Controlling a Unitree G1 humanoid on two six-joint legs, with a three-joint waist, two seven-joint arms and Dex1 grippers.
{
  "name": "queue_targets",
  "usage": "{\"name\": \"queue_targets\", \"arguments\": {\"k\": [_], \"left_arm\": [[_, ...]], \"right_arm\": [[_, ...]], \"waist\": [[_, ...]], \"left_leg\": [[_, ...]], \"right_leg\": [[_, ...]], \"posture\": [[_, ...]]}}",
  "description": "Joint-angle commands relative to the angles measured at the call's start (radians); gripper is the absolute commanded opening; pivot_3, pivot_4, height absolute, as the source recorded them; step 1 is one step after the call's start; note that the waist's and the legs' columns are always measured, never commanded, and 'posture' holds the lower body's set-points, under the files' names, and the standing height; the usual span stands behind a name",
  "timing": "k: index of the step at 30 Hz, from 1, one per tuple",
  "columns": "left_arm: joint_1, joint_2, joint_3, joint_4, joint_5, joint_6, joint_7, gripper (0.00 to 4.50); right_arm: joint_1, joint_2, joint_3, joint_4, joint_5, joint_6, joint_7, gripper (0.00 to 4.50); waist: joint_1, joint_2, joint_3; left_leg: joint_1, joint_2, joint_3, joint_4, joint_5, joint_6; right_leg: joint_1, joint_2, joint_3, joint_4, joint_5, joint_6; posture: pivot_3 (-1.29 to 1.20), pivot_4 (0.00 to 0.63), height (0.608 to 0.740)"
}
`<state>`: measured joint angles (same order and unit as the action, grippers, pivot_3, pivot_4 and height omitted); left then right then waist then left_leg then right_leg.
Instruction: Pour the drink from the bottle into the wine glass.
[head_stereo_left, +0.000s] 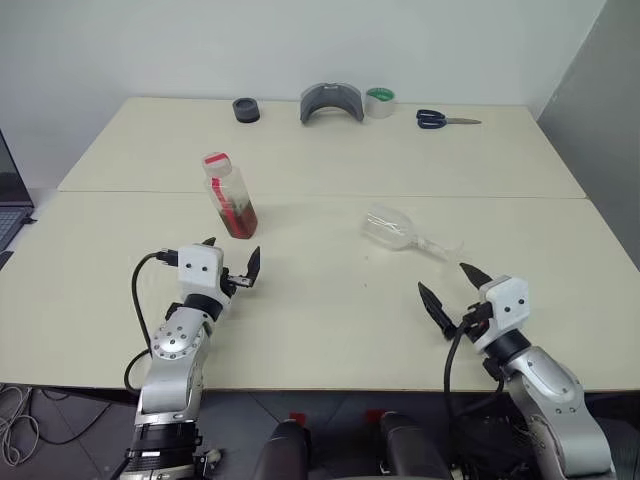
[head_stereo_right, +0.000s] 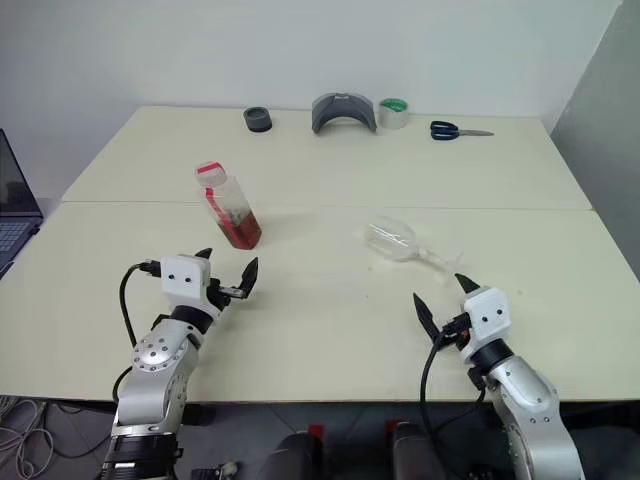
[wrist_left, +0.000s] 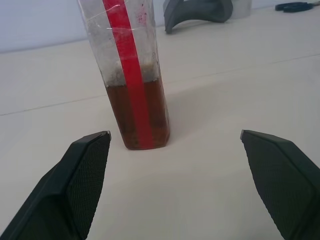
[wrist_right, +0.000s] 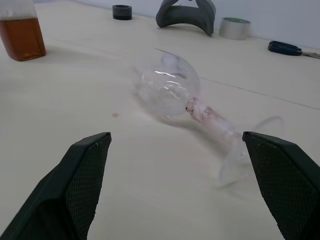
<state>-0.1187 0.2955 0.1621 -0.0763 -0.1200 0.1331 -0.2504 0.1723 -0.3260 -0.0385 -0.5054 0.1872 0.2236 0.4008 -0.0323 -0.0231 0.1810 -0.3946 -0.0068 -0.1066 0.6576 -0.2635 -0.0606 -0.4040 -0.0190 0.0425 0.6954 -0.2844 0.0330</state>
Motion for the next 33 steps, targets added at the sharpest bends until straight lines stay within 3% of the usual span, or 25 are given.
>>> {"name": "queue_targets", "arguments": {"k": [1, 8, 14, 33], "left_arm": [[-0.009, 0.016, 0.014, -0.059, -0.019, 0.011, -0.009, 4.48], [-0.046, 0.051, 0.053, -0.061, -0.083, 0.047, -0.051, 4.48], [-0.171, 0.110, 0.072, 0.034, -0.093, 0.123, -0.059, 4.48], [-0.400, 0.153, 0.057, 0.283, -0.077, 0.094, -0.117, 4.48]], "right_arm": [[-0.045, -0.043, -0.014, -0.064, 0.044, -0.014, 0.058, 4.50], [-0.212, -0.163, -0.014, -0.153, 0.224, 0.170, 0.169, 4.50], [-0.373, -0.217, 0.042, -0.156, 0.325, 0.336, 0.205, 4.50], [-0.494, -0.184, 0.122, -0.114, 0.320, 0.402, 0.214, 4.50]], "waist": [[0.000, 0.000, 0.000], [0.000, 0.000, 0.000], [0.001, 0.000, 0.000], [0.000, 0.000, 0.000]], "left_leg": [[0.000, 0.000, 0.000, 0.000, 0.000, 0.000], [0.000, 0.000, 0.000, 0.000, 0.000, 0.000], [-0.001, -0.001, -0.001, 0.001, 0.000, 0.000], [-0.002, 0.000, -0.002, 0.001, 0.000, 0.000]], "right_leg": [[0.000, 0.000, 0.000, 0.000, 0.000, 0.000], [0.000, 0.000, 0.000, 0.000, 0.000, 0.000], [0.001, 0.000, -0.001, 0.000, 0.000, 0.000], [-0.001, 0.000, -0.002, -0.001, 0.000, 0.000]], "posture": [[0.00, 0.150, 0.740], [0.00, 0.150, 0.740], [0.00, 0.150, 0.740], [0.00, 0.150, 0.740]]}}
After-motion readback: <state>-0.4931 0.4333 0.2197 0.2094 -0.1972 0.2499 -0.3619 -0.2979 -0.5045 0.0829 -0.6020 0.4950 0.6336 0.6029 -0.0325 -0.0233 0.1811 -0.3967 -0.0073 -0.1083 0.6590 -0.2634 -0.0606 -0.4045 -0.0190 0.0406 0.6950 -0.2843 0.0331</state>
